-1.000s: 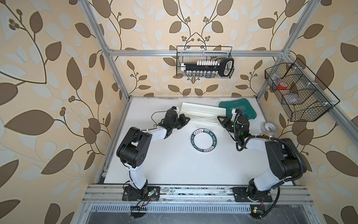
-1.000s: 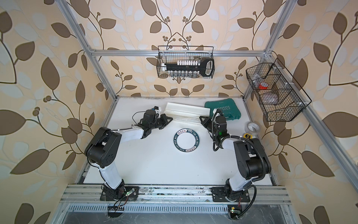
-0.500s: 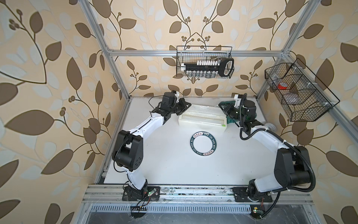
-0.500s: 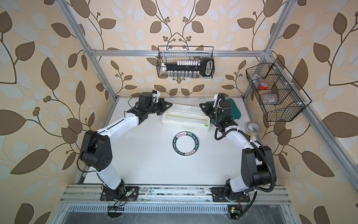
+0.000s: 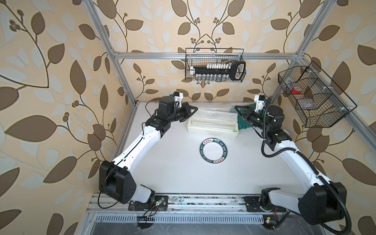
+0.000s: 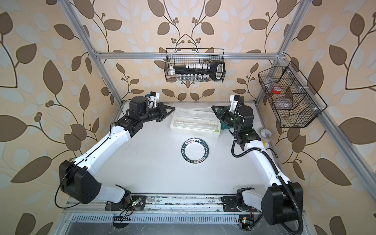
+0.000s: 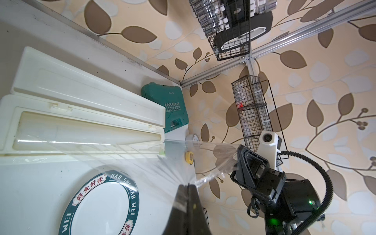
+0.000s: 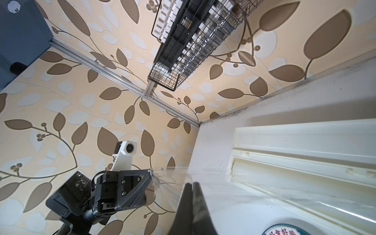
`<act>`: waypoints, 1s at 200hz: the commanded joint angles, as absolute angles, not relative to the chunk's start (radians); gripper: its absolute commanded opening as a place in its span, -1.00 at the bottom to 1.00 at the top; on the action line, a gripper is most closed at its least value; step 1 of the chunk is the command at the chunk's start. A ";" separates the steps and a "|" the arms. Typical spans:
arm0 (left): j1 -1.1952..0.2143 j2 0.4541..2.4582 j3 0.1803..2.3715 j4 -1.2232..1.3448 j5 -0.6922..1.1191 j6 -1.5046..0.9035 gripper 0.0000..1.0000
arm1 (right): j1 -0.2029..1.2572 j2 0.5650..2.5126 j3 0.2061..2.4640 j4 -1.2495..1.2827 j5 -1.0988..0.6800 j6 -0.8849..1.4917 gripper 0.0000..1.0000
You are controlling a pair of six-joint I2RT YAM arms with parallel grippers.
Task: Wrap the plate with plastic wrap
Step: Pull the plastic wrap from the plastic wrap cutting box, then cover the plate with plastic wrap.
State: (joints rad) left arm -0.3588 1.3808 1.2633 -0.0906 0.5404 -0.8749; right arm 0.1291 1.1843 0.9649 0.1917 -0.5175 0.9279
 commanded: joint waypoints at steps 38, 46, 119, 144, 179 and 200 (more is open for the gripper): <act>-0.411 1.104 0.976 -0.132 0.632 -0.825 -1.00 | 0.179 0.930 0.728 -0.043 -0.586 0.810 -1.00; -0.425 1.071 0.939 -0.152 0.634 -0.819 -1.00 | 0.192 0.894 0.701 -0.094 -0.590 0.793 -1.00; -0.667 1.063 0.650 -0.151 0.531 -0.815 -1.00 | 0.330 0.754 0.437 -0.314 -0.449 0.786 -1.00; -0.693 1.110 0.600 -0.151 0.498 -0.789 -1.00 | 0.375 0.788 0.397 -0.337 -0.379 0.798 -1.00; -0.693 1.184 0.574 -0.198 0.441 -0.717 -1.00 | 0.422 0.859 0.351 -0.338 -0.275 0.826 -1.00; -0.693 1.257 0.580 -0.182 0.412 -0.697 -1.00 | 0.423 0.917 0.338 -0.309 -0.223 0.844 -1.00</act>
